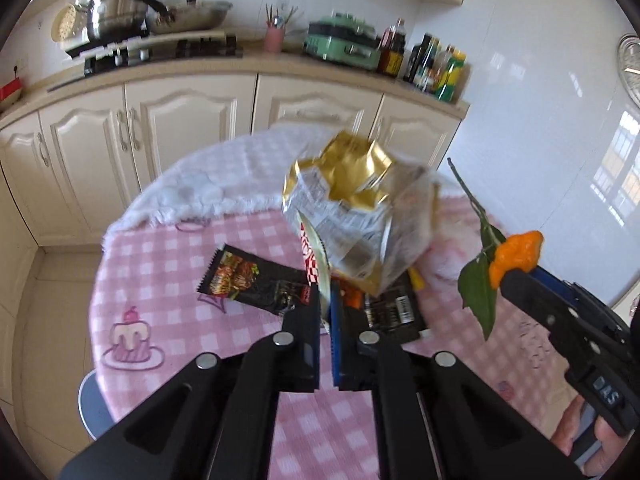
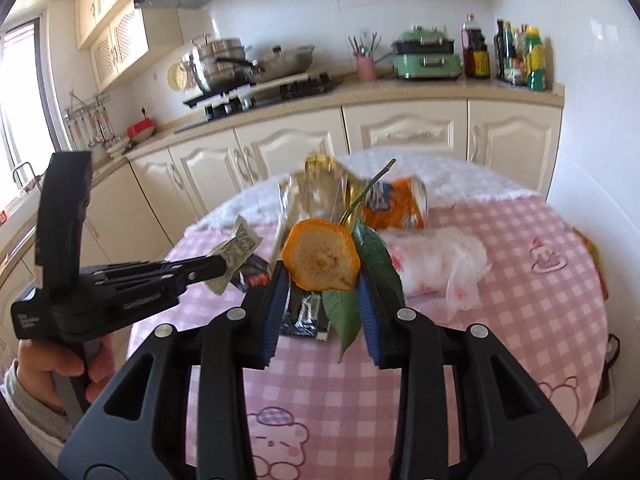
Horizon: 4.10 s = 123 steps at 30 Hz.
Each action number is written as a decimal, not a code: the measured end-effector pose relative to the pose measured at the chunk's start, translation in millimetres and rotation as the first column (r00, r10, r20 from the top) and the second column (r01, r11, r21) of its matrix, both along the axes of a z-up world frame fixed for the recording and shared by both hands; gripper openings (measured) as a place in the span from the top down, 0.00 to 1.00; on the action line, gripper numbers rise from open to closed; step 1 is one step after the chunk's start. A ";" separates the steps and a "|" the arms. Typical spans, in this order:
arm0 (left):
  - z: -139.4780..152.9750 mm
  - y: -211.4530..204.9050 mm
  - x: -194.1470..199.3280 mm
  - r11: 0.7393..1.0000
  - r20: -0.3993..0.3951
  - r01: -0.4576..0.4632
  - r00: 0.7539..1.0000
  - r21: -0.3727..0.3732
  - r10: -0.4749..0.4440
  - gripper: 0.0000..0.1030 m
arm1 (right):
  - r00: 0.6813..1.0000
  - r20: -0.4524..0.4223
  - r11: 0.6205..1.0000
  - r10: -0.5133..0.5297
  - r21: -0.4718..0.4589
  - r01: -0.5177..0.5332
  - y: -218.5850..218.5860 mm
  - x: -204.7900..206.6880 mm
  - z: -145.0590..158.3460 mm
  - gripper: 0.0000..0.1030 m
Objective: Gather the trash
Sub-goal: 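Carry the packet and orange peel with both tools over the bin, then open both tools to drop the packet and orange peel into the bin, then move both tools back over the table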
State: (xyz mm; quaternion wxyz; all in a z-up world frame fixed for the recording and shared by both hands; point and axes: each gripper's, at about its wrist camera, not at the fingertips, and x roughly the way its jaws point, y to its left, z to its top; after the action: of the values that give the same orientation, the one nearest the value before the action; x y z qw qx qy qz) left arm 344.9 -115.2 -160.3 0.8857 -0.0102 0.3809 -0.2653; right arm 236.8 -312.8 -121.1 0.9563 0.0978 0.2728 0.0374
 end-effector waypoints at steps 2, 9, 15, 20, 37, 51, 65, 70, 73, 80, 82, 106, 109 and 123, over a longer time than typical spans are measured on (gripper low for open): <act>12.3 6.9 -8.7 1.000 0.023 0.001 1.000 -0.025 0.000 0.97 | 0.999 0.033 1.000 -0.005 -0.007 0.005 3.1 -6.7 11.3 0.68; 47.4 46.6 -45.9 0.995 0.100 -0.020 0.995 -0.098 0.030 0.97 | 0.993 0.092 0.997 0.067 -0.037 -0.064 43.0 -21.5 39.1 0.68; 41.0 125.2 -68.4 0.983 0.085 -0.131 0.986 -0.130 0.143 0.97 | 0.974 0.078 0.976 0.215 -0.058 -0.211 119.6 -16.0 38.8 0.68; 16.4 208.5 -78.2 0.953 0.037 -0.276 0.959 -0.129 0.282 0.97 | 0.918 -0.004 0.917 0.396 -0.047 -0.396 215.7 3.9 12.1 0.68; -173.0 424.7 -41.3 0.777 -0.304 -0.629 0.747 -0.035 0.591 0.97 | 0.639 -0.435 0.728 0.635 0.058 -0.683 467.8 109.2 -199.1 0.67; -262.4 450.7 14.4 0.774 -0.427 -0.633 0.692 0.029 0.582 0.97 | 0.645 -0.527 0.786 0.553 0.075 -0.613 491.3 175.7 -287.7 0.51; -288.7 419.2 48.7 0.817 -0.467 -0.572 0.706 0.067 0.532 0.96 | 0.704 -0.510 0.833 0.494 0.045 -0.552 456.4 167.4 -279.5 0.44; -275.3 413.8 50.6 0.827 -0.447 -0.558 0.726 0.062 0.523 0.96 | 0.725 -0.487 0.844 0.486 0.047 -0.534 449.8 166.1 -269.2 0.43; -263.8 411.1 48.9 0.822 -0.434 -0.567 0.727 0.057 0.532 0.93 | 0.743 -0.466 0.851 0.480 0.043 -0.523 445.1 163.0 -258.5 0.42; -228.6 415.1 27.3 0.789 -0.374 -0.611 0.718 0.067 0.587 0.64 | 0.768 -0.426 0.860 0.477 0.048 -0.507 433.6 153.3 -229.7 0.42; -216.8 415.4 19.4 0.784 -0.361 -0.617 0.717 0.068 0.596 0.64 | 0.774 -0.408 0.858 0.485 0.048 -0.512 431.7 147.1 -217.1 0.42; 9.0 259.7 -84.8 0.900 -0.010 -0.419 0.907 -0.122 0.421 0.43 | 0.951 -0.032 0.951 0.308 -0.011 -0.308 228.4 22.2 -8.0 0.35; 17.1 212.3 -80.9 0.934 -0.007 -0.335 0.942 -0.124 0.337 0.39 | 0.977 -0.017 0.977 0.210 -0.020 -0.211 167.0 8.3 0.0 0.35; -9.7 59.8 -17.1 0.970 -0.154 -0.193 0.973 -0.150 0.170 0.36 | 0.987 -0.137 0.995 -0.081 0.037 0.087 1.6 9.2 -38.2 0.34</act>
State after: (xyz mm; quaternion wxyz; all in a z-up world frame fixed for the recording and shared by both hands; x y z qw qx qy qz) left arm 327.9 -55.3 -170.0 0.8735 -0.1365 0.4165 -0.2120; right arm 246.0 -311.2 -159.3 0.9341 0.1322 0.3316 -0.0038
